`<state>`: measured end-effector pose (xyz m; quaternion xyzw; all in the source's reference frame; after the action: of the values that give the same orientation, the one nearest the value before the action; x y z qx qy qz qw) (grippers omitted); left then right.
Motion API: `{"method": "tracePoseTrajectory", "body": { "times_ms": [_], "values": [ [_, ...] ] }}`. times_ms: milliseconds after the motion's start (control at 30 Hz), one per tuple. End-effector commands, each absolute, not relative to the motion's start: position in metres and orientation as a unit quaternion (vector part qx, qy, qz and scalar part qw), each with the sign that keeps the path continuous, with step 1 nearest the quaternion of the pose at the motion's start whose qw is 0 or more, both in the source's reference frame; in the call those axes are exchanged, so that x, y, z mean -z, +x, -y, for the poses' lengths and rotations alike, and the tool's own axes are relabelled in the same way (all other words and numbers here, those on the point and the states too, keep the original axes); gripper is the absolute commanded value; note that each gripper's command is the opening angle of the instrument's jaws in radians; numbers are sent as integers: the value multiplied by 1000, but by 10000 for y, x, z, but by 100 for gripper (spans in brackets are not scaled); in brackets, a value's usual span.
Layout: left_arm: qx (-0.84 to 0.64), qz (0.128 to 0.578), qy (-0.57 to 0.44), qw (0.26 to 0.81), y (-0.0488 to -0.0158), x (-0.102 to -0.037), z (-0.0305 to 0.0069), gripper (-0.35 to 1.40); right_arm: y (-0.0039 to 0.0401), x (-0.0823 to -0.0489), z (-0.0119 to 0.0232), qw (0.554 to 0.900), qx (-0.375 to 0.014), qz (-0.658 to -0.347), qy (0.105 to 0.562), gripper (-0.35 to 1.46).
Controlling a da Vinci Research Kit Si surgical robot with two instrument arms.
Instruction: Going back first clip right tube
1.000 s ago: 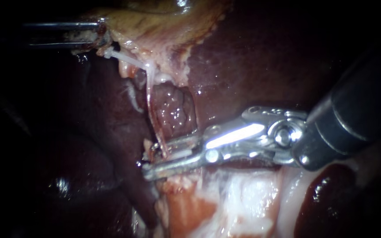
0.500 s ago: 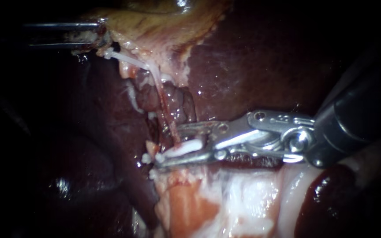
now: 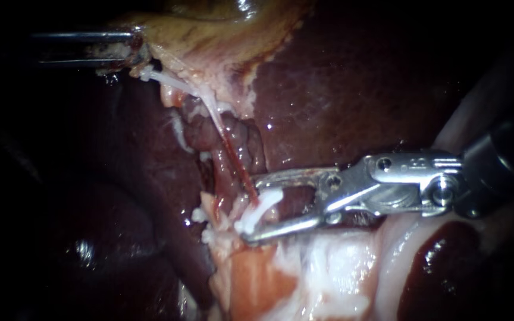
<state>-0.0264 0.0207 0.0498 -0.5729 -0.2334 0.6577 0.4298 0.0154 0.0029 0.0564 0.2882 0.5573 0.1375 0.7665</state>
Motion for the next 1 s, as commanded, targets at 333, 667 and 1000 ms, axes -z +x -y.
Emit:
{"method": "tracePoseTrajectory", "body": {
  "times_ms": [333,667,1000],
  "values": [
    [-658,234,-573,430,-264,-498,-207,-35,155,-580,-43,777,-147,-562,242,50],
    [-658,234,-573,429,-264,-498,-207,-35,158,-581,-53,785,-138,-567,207,50],
    [-658,233,-573,429,-264,-498,-207,-35,114,-557,-74,792,-109,-572,180,50]
  ]
}}
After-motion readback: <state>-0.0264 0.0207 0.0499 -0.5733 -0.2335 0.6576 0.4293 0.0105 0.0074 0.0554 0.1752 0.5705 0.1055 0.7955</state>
